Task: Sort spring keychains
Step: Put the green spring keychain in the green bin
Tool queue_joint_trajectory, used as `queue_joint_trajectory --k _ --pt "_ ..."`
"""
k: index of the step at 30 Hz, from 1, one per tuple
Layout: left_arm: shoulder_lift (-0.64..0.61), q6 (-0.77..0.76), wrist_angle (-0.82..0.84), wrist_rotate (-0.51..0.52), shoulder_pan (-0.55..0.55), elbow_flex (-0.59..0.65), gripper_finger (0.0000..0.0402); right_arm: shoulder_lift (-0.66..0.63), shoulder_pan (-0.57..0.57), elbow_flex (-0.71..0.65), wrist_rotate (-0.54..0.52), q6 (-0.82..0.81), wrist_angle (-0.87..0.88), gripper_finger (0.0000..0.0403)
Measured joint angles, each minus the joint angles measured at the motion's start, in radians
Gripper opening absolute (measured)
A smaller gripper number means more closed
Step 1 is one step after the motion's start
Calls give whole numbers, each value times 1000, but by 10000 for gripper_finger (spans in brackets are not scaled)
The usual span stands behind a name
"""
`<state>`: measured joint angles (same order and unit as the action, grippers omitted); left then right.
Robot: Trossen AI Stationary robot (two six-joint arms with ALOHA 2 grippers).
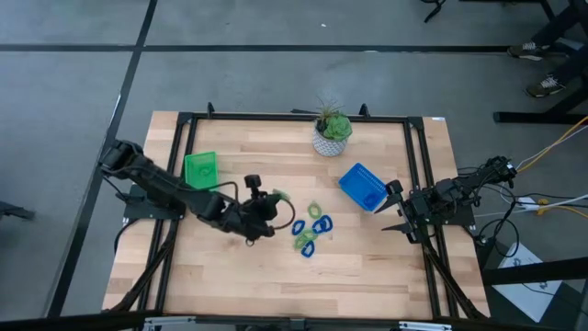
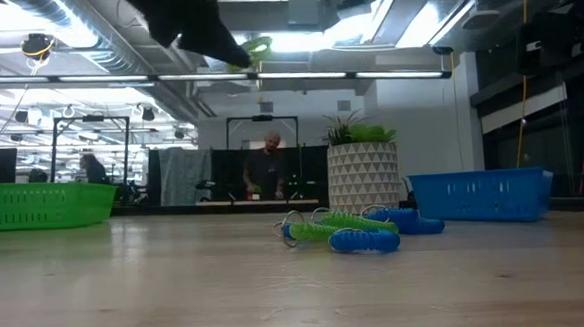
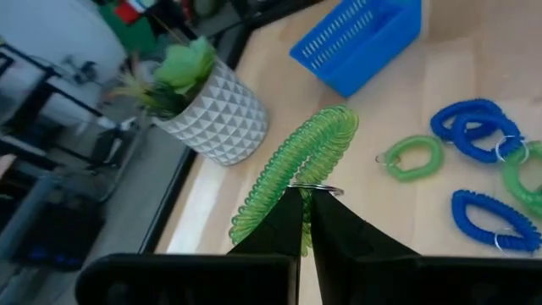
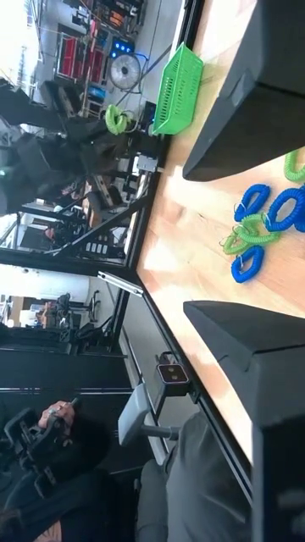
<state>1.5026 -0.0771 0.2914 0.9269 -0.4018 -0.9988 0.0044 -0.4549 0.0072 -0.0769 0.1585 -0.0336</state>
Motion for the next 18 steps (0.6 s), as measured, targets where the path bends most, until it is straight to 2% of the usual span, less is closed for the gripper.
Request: queue_joint_trajectory --k 3,6,18 --pt "0 -50 40 51 -22 18 9 0 0 0 0 0 0 242" --pt "-6 -140 154 79 -43 19 8 0 0 0 0 0 0 242" --pt "-166 -595 662 50 -90 19 8 0 0 0 0 0 0 242"
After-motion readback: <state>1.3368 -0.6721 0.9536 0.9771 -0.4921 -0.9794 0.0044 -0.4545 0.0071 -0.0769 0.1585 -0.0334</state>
